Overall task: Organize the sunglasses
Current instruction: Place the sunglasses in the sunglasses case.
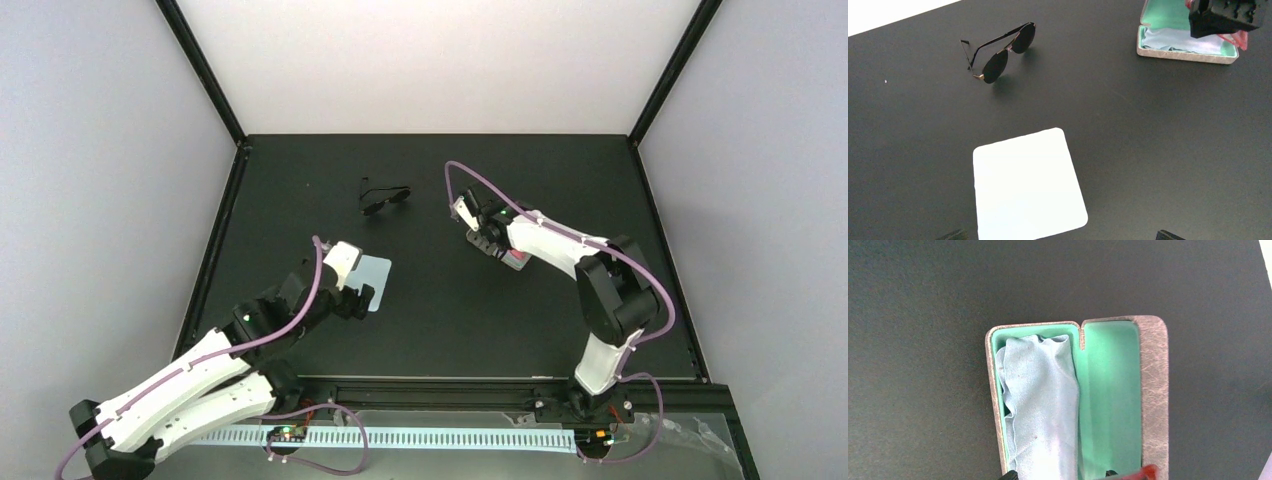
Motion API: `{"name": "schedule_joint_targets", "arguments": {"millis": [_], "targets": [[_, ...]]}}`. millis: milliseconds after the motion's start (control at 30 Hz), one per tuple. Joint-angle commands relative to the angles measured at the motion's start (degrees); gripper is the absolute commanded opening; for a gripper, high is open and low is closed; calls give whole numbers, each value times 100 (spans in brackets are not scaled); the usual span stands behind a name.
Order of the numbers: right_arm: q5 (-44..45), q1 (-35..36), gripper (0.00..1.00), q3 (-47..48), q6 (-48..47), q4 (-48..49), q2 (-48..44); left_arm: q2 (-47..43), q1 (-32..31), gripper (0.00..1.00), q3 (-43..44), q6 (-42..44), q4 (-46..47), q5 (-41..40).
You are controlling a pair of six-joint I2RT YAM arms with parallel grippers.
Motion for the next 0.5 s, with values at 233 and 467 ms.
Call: {"name": "schedule_joint_targets", "arguments": {"millis": [233,467], "targets": [[439,-42,37,356,-73,2,502,-221,0,99,-47,96,167,-114],[434,-62,39,372,-7,21,651,-330,-31,99,-98,89,193,-166]]}}
